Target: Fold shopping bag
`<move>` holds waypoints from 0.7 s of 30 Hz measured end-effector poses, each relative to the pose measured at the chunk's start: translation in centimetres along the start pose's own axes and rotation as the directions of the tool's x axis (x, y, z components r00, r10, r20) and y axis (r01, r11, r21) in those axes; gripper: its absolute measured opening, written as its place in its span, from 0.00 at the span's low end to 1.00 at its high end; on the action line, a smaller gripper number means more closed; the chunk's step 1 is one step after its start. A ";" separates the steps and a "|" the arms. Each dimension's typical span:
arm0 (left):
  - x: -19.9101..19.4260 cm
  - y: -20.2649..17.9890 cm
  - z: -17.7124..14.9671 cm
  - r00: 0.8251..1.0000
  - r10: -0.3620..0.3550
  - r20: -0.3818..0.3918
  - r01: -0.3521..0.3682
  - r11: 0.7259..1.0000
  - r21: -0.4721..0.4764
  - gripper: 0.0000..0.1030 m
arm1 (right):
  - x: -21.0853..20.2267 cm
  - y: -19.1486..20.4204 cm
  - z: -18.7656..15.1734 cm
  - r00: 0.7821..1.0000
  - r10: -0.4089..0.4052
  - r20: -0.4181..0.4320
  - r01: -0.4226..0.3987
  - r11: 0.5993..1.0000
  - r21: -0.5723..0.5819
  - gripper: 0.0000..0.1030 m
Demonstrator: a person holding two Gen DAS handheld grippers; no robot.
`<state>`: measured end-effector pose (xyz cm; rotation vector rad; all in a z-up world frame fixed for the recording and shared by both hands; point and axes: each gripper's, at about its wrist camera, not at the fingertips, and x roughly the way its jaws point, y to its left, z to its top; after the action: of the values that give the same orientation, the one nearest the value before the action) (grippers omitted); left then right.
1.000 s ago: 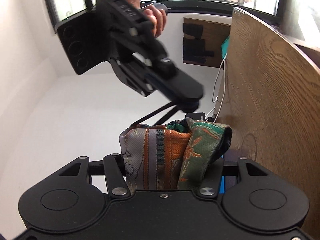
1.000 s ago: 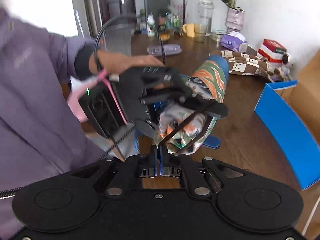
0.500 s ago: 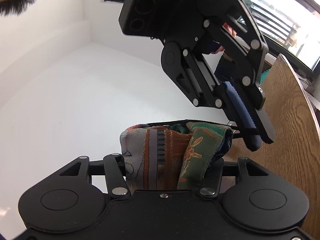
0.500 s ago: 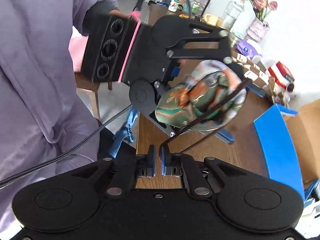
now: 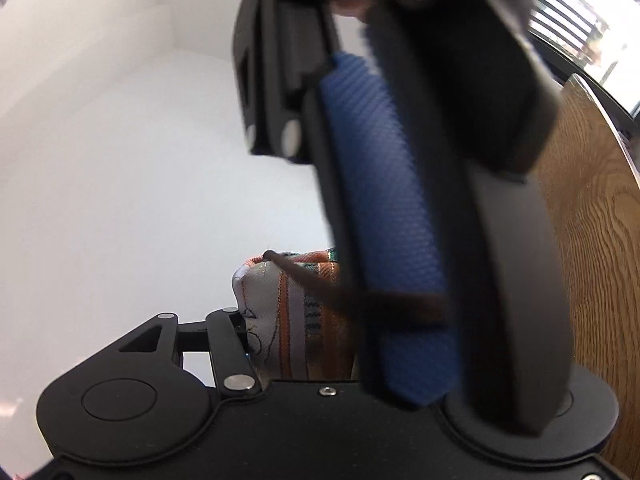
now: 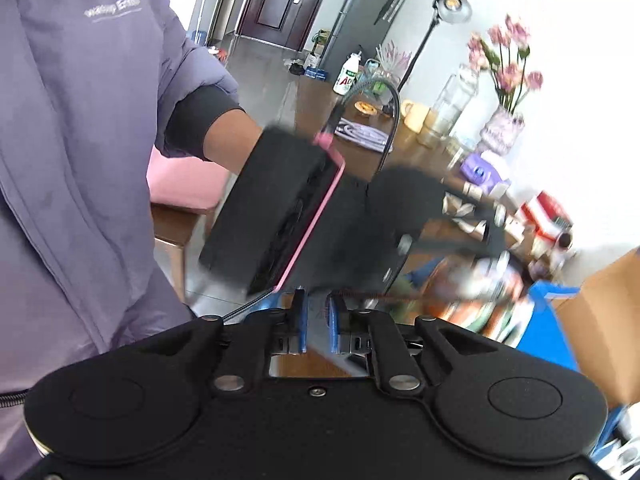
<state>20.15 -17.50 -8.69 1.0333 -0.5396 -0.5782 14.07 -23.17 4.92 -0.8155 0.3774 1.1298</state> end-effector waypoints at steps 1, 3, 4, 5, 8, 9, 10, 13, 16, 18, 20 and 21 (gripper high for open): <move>0.1 -0.4 0.2 1.000 0.005 0.004 -0.005 0.999 0.033 0.52 | 0.1 0.1 0.0 1.000 -0.002 -0.008 0.002 1.000 -0.012 0.12; 0.2 -1.4 0.4 1.000 -0.017 0.020 0.015 0.996 0.088 0.52 | 0.3 0.2 0.1 1.000 -0.007 -0.023 0.006 0.999 -0.036 0.12; 0.4 -1.5 0.5 0.999 -0.037 0.011 0.036 0.996 0.080 0.52 | 0.2 0.2 0.3 1.000 -0.005 -0.024 0.004 0.999 -0.042 0.10; 0.5 -1.4 0.5 0.999 -0.051 0.001 0.051 0.997 0.064 0.52 | 0.0 0.2 0.4 1.000 -0.004 -0.024 0.002 0.999 -0.048 0.10; 0.6 -1.1 0.8 0.999 -0.051 0.003 0.050 0.997 0.052 0.52 | 0.1 0.5 0.5 1.000 -0.004 -0.027 0.003 0.999 -0.047 0.11; 0.3 -1.1 1.1 0.998 -0.051 0.026 0.049 0.997 0.063 0.52 | 0.4 0.7 0.2 0.999 -0.006 -0.037 0.004 0.999 -0.049 0.11; 0.1 -1.0 1.2 0.998 -0.050 0.040 0.048 0.997 0.064 0.52 | 0.6 0.8 0.1 0.999 0.000 -0.038 -0.002 0.999 -0.048 0.11; -0.4 0.4 1.1 0.998 -0.008 0.061 0.009 1.000 -0.015 0.51 | 0.1 0.2 -0.5 0.999 0.028 -0.029 -0.028 1.000 0.001 0.10; -0.6 2.8 0.8 0.997 0.059 0.042 -0.053 0.990 -0.134 0.51 | -0.9 -1.0 -1.7 0.999 -0.039 -0.016 0.040 0.996 0.077 0.25; -0.5 4.9 0.9 0.994 0.108 0.005 -0.103 0.960 -0.259 0.51 | -1.7 -1.7 -2.3 0.997 -0.066 0.028 0.061 0.989 0.138 0.32; -0.3 6.5 0.8 0.993 0.114 -0.032 -0.119 0.930 -0.347 0.51 | -2.7 -1.9 -2.2 0.993 -0.086 0.075 0.071 0.981 0.179 0.42; -0.3 7.0 0.8 0.992 0.116 -0.044 -0.124 0.918 -0.376 0.51 | -3.1 -1.9 -2.1 0.990 -0.103 0.093 0.085 0.981 0.177 0.45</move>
<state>20.74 -15.02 -2.09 0.6328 -0.4474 -0.5360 14.75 -27.09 6.24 -0.6148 0.3433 1.0305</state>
